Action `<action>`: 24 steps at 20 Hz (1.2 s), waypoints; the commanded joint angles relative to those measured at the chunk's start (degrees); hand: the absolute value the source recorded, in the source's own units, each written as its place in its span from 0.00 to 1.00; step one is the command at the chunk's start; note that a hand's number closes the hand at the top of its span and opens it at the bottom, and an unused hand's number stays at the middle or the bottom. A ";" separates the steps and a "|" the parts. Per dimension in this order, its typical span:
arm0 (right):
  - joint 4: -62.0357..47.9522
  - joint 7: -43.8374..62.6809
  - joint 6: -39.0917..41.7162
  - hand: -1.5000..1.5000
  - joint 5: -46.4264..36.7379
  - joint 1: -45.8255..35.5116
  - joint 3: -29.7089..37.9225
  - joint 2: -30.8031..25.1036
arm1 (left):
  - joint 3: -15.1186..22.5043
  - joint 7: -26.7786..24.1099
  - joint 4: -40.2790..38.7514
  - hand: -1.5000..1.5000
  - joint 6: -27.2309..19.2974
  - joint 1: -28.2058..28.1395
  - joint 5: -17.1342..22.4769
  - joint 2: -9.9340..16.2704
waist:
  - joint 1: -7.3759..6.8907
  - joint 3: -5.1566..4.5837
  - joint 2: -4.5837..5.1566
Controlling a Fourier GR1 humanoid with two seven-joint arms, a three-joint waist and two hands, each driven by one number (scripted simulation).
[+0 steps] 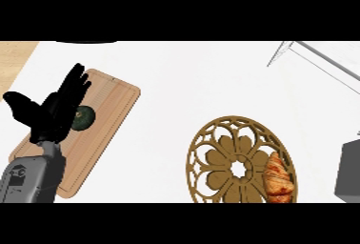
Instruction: Pick the tomato from the placemat and place it in the tiered shelf
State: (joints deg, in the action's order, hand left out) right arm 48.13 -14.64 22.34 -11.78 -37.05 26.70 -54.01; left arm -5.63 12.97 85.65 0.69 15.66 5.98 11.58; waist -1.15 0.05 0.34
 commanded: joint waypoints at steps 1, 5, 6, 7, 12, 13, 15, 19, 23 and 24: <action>-9.29 -5.99 -3.05 1.00 -3.66 -3.55 -2.08 -0.27 | -1.01 -1.76 -3.37 0.50 1.14 0.88 -0.23 0.85 | 0.06 -0.01 0.07; -18.72 -9.04 -1.98 1.00 -5.78 -9.70 -3.09 -3.07 | -0.21 0.01 -0.01 0.50 1.38 0.21 0.42 0.25 | -0.92 0.03 0.28; -19.93 -11.64 -0.50 1.00 -5.49 -9.09 -2.37 -4.83 | -1.82 -1.31 -2.19 0.50 1.88 0.83 0.48 1.62 | -0.50 0.03 0.25; -21.09 -14.40 -3.00 1.00 -5.92 -7.30 -2.03 -3.60 | -0.05 -1.65 -0.66 0.50 0.36 -1.23 -0.66 -0.69 | -0.33 0.04 0.16; -26.32 -5.65 -11.84 0.00 -7.18 -14.88 -0.65 -3.15 | 0.06 -0.15 -2.06 0.50 0.03 2.48 -0.82 -0.57 | -1.40 0.08 0.54; -27.58 -11.63 -15.39 0.00 -6.87 -11.49 0.50 -1.32 | 0.42 -1.06 -1.24 0.50 0.87 1.04 -0.52 -0.76 | -1.48 0.15 0.65; -29.26 -11.78 -15.64 0.00 -5.67 -13.68 1.95 -1.65 | -0.44 1.16 -0.03 0.50 2.39 1.89 1.20 0.63 | -1.78 0.17 0.65; -31.59 -16.54 -12.91 0.00 -3.74 -14.40 4.50 -5.51 | 0.85 -1.95 -0.83 0.50 0.77 0.87 -1.05 -1.15 | -1.68 0.24 0.84; -33.71 -15.28 -11.96 0.00 -3.21 -17.15 5.46 -7.76 | -0.02 0.57 -1.42 0.50 0.75 3.02 -0.78 0.13 | -1.90 0.22 0.94; -35.37 -15.36 -7.93 0.00 -3.51 -15.35 5.08 -9.35 | -0.17 -1.56 -1.61 0.50 0.93 1.30 -0.75 -0.34 | -1.72 0.22 0.95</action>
State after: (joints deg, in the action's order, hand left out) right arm 15.62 -29.90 10.90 -15.44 -51.92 31.28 -60.51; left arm -5.81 12.33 84.36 1.76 17.31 5.61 11.44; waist -2.78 0.25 1.16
